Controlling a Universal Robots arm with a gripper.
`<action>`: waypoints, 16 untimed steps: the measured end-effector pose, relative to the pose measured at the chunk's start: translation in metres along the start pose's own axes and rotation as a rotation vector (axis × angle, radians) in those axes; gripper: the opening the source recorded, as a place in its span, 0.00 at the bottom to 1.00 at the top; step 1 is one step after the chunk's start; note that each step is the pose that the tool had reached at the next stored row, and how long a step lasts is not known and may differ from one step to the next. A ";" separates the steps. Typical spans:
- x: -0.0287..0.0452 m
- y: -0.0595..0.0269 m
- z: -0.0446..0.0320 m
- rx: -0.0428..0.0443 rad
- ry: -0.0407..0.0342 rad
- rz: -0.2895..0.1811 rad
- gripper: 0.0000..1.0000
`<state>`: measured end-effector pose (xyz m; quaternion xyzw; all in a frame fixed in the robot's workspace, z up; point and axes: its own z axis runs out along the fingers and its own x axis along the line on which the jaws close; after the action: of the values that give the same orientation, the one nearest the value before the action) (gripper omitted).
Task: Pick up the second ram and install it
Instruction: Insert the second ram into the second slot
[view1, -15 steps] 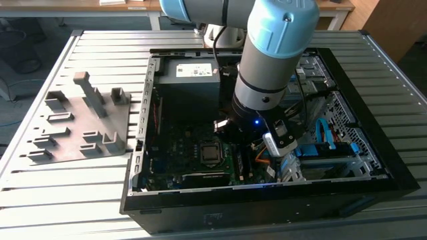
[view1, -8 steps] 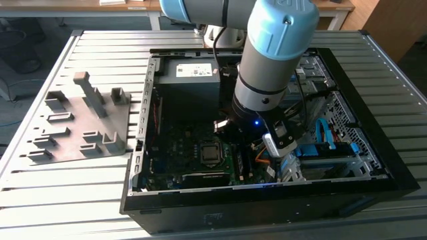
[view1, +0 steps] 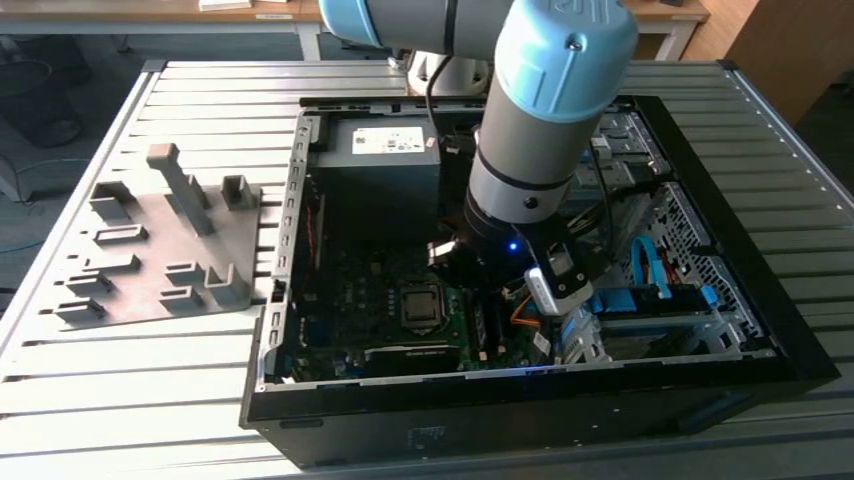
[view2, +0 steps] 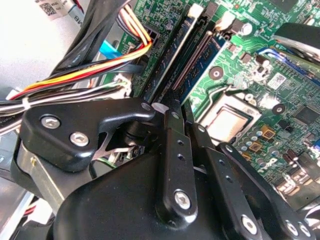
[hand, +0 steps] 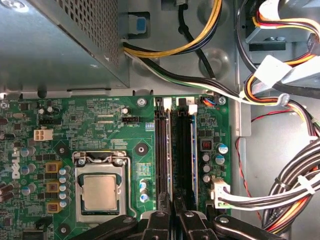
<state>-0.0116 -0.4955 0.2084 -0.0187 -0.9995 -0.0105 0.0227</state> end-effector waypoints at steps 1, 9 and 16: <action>0.0000 0.0000 0.0002 0.0002 0.0001 0.000 0.14; -0.0001 0.0000 0.0021 0.0002 0.0000 0.000 0.14; -0.0001 0.0000 0.0023 0.0002 0.0001 0.000 0.22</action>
<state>-0.0116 -0.4955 0.2060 -0.0187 -0.9995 -0.0104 0.0228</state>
